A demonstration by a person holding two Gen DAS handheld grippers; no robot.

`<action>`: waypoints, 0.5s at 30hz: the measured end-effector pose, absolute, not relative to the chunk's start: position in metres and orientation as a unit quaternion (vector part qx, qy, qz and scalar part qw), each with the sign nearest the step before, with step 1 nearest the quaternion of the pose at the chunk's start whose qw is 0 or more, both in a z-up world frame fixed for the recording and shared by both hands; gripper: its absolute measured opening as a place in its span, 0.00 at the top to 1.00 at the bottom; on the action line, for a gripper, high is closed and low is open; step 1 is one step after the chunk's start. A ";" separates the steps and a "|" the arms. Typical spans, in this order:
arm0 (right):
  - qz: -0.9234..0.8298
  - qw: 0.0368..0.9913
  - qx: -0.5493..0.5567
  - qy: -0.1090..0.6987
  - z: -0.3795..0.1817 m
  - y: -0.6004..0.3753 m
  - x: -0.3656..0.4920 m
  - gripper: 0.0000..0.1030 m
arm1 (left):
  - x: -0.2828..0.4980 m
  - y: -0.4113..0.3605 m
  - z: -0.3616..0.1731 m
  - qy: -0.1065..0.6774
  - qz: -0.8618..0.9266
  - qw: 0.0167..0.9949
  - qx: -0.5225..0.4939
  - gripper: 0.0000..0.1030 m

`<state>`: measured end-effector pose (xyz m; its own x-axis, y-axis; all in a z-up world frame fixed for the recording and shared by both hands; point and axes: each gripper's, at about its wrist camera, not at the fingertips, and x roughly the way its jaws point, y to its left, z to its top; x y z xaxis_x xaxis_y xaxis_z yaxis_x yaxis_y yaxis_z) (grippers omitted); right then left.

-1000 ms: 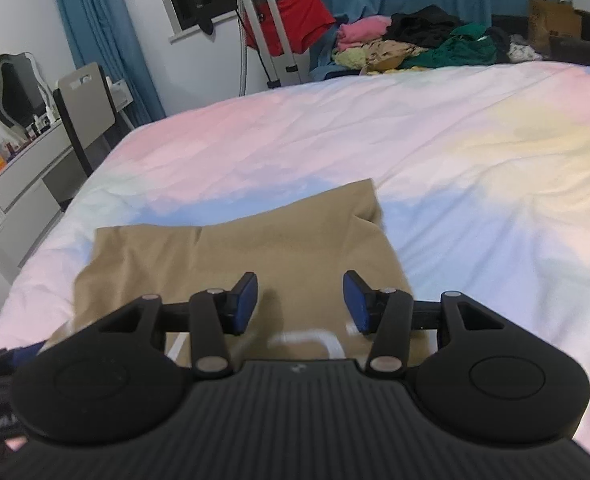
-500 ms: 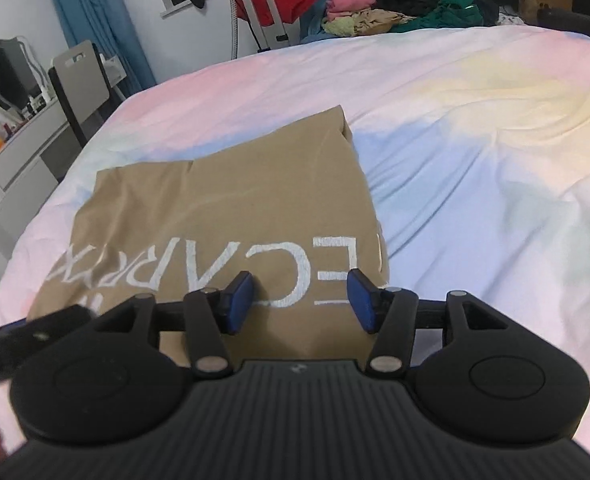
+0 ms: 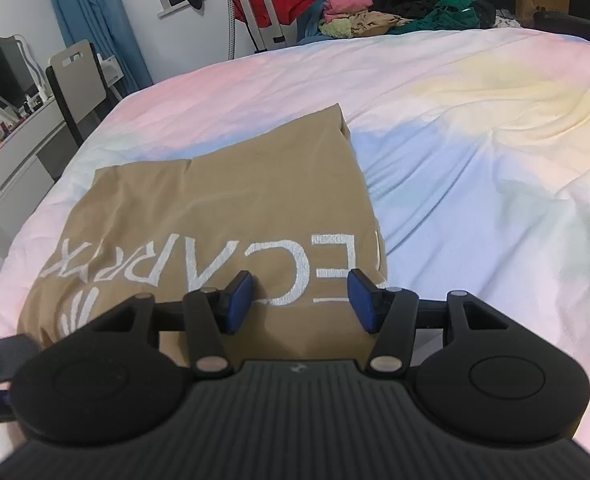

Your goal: Fold clothes

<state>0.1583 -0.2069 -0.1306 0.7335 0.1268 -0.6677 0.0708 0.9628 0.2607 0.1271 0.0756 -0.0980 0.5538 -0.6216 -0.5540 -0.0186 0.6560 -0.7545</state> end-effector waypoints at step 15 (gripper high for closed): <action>0.005 0.922 0.131 0.363 -0.133 -0.201 0.160 0.46 | 0.147 0.085 -0.111 0.367 -0.195 0.805 -0.423 0.24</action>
